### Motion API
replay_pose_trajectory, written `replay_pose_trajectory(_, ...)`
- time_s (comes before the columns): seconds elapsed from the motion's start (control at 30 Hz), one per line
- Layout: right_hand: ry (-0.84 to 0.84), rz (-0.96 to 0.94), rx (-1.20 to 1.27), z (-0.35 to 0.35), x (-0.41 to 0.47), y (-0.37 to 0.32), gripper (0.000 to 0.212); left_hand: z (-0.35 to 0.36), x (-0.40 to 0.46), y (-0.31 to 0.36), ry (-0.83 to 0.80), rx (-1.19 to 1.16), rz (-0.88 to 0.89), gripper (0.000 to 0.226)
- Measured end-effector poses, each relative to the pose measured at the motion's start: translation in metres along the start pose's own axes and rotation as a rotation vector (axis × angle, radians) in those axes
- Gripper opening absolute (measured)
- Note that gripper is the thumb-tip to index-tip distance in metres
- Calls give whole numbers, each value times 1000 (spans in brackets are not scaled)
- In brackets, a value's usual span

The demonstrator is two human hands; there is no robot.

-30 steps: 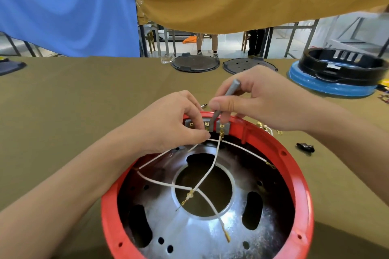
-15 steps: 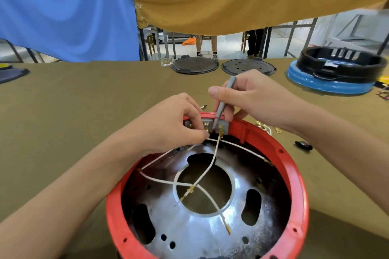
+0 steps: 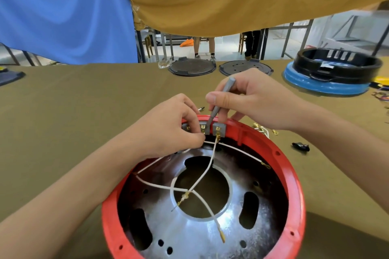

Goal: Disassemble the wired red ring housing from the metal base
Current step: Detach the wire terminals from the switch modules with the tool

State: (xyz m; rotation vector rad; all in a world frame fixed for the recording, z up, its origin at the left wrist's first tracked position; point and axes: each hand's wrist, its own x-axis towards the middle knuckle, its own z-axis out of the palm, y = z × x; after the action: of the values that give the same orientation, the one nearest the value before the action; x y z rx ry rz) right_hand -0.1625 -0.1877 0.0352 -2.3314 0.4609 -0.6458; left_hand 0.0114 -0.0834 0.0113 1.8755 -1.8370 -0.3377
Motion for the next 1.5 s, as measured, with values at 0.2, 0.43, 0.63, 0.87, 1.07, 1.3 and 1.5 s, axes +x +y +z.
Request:
replay_pose_trajectory(0.2,-21,-17,-58,-1,0,-1,27,-3,-3,2,-59,0,45,22)
replay_pose_trajectory(0.43,-20,-34,-79,-1,-2,-5,25,-4,-2,1,-57,-36,2,21)
replay_pose_trajectory(0.63,-30,-61,-155,1,-3,-6,29,-5,-2,0,-106,-40,8,20)
replay_pose_trajectory(0.87,-16,143,119,2,-1,5,31,-2,0,-1,-53,-2,-17,18)
replay_pose_trajectory(1.07,-31,177,163,2,-1,6,33,-2,-1,-2,-48,1,4,16)
replay_pose_trajectory(1.3,-23,-154,-277,2,-10,-8,26,-3,-1,-3,-49,-8,5,17)
replay_pose_trajectory(1.5,-8,-5,-94,2,-2,-4,25,-1,1,-4,-31,-18,12,17)
